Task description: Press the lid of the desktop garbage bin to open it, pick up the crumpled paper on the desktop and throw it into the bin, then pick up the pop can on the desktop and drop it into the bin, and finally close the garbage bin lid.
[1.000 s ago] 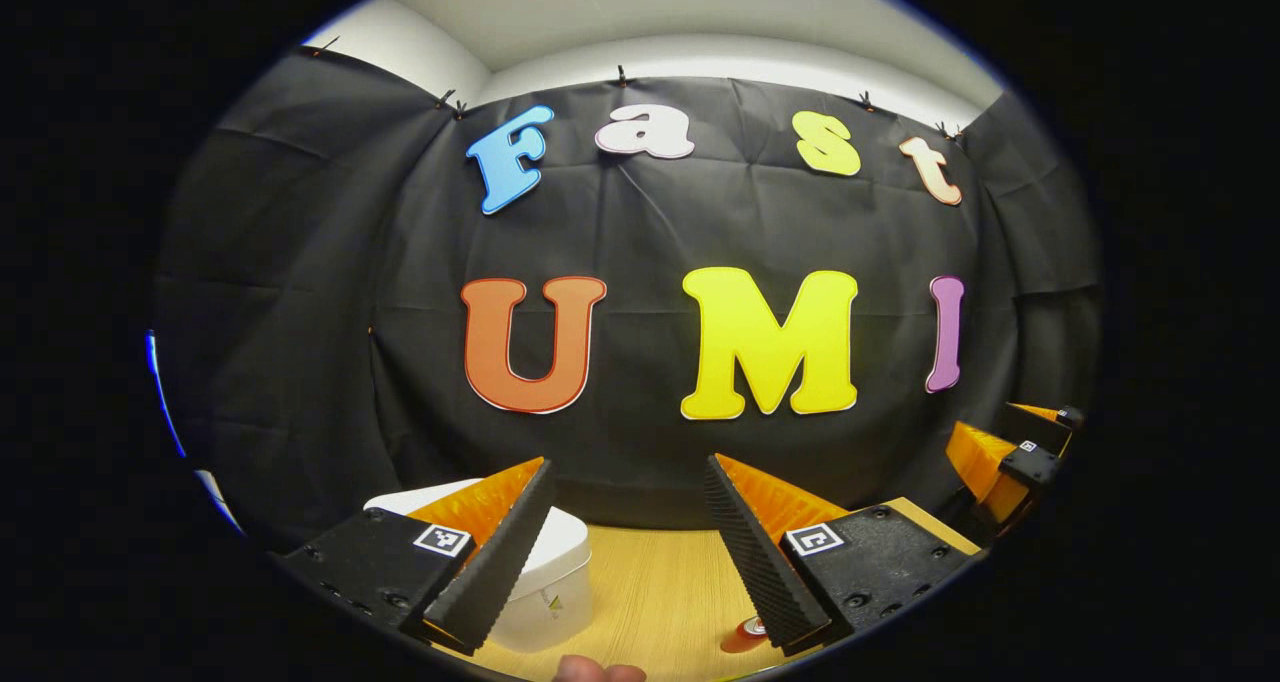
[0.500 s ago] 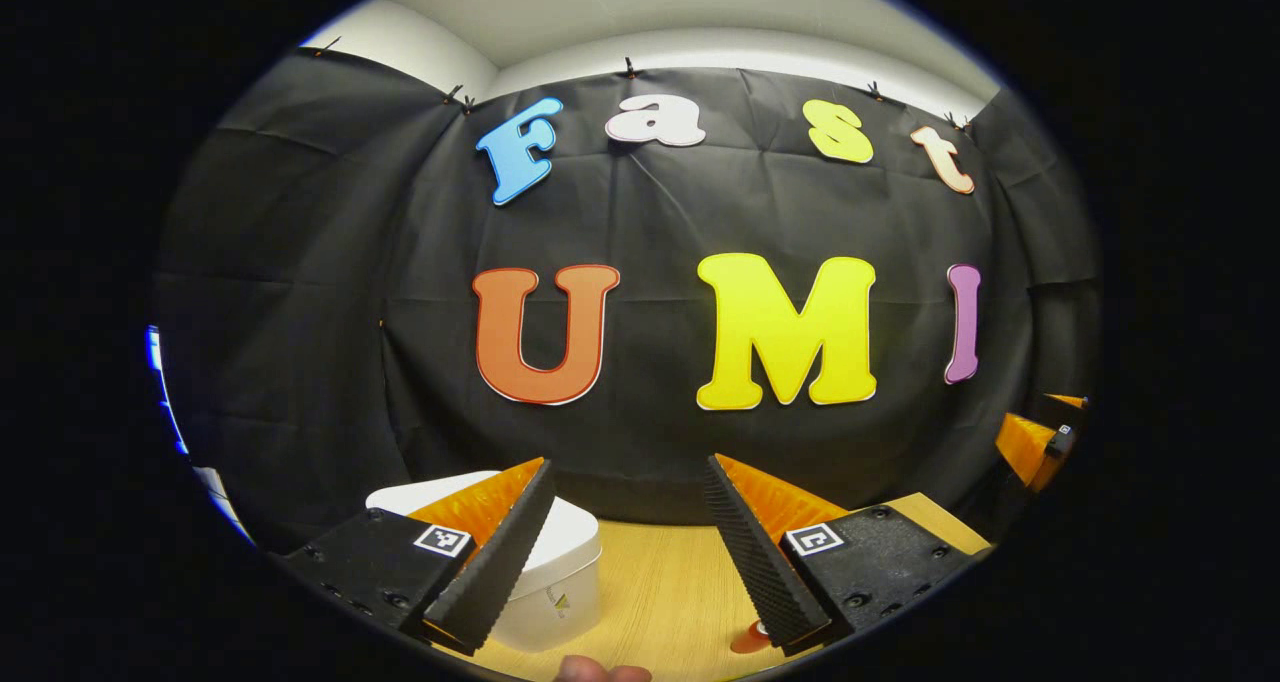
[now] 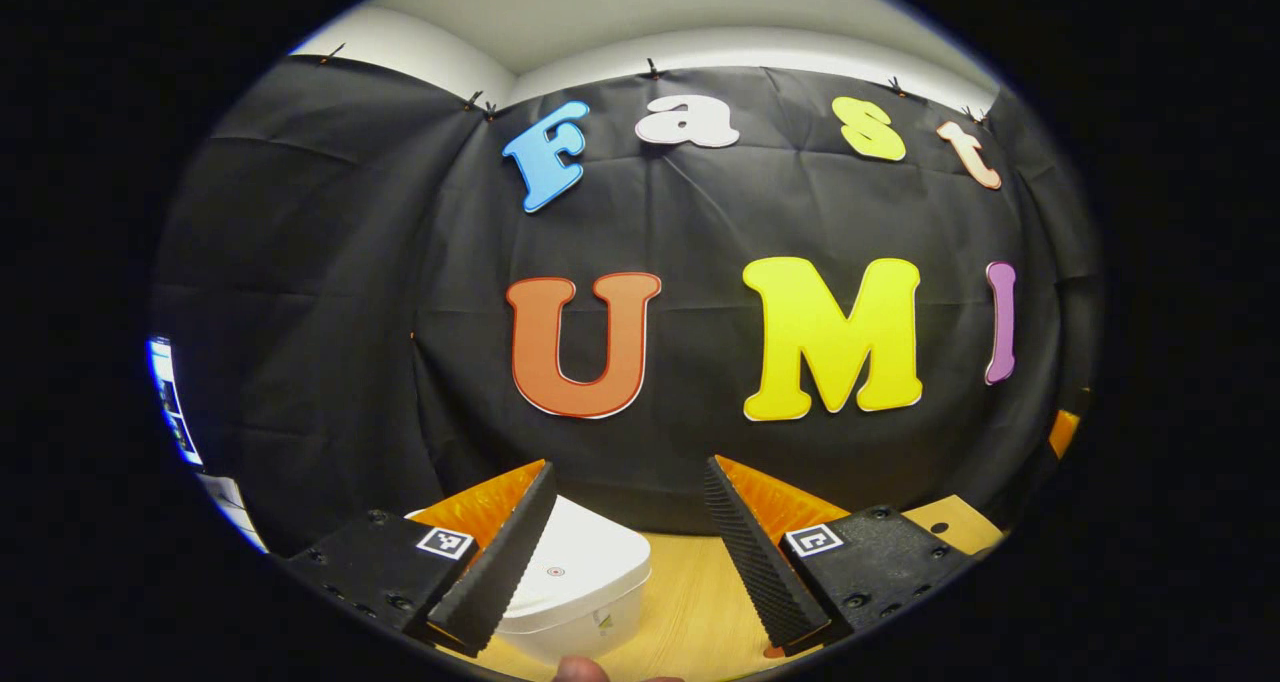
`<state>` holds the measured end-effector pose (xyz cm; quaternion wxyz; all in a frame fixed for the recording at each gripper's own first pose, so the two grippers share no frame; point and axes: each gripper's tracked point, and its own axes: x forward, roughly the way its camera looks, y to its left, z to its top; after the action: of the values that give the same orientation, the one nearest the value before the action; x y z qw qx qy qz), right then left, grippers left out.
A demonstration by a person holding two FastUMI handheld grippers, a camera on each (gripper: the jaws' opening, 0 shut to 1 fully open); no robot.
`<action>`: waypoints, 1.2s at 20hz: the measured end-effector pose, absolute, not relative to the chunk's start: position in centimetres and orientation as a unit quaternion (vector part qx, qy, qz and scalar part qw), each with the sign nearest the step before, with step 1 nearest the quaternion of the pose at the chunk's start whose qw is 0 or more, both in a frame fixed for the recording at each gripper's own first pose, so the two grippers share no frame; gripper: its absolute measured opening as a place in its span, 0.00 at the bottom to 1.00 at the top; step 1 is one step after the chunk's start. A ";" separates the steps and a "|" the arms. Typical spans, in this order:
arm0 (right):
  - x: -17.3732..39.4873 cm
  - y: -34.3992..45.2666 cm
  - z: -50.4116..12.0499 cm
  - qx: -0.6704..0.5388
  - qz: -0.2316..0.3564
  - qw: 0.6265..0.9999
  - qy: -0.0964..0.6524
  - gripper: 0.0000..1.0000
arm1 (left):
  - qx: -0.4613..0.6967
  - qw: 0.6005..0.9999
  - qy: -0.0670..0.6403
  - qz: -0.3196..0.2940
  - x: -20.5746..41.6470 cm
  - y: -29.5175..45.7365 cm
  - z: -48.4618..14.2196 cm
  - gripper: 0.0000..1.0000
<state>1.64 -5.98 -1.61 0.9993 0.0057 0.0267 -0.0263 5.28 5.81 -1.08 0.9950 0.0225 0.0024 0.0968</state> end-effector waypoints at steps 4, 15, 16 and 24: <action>1.7 -6.3 -1.7 0.000 -0.027 0.999 0.031 0.94 | 0.014 0.992 0.011 0.125 6.8 8.8 -1.5 0.85; 1.6 -5.7 -2.9 -0.018 -0.019 0.999 0.048 0.94 | -0.010 0.982 0.106 0.159 8.0 12.6 -8.1 0.56; 1.6 -5.6 -3.1 -0.019 -0.017 0.998 0.051 0.94 | -0.010 0.980 0.113 0.163 7.8 12.9 -8.7 0.52; 1.5 -5.0 -4.9 -0.034 -0.004 0.997 0.071 0.94 | -0.019 0.970 0.178 0.163 7.5 13.5 -13.1 0.30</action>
<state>1.49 -4.96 -4.85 0.9969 -0.0338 0.0707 -0.0041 7.45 13.51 -13.13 0.9702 -0.0186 0.1785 0.1630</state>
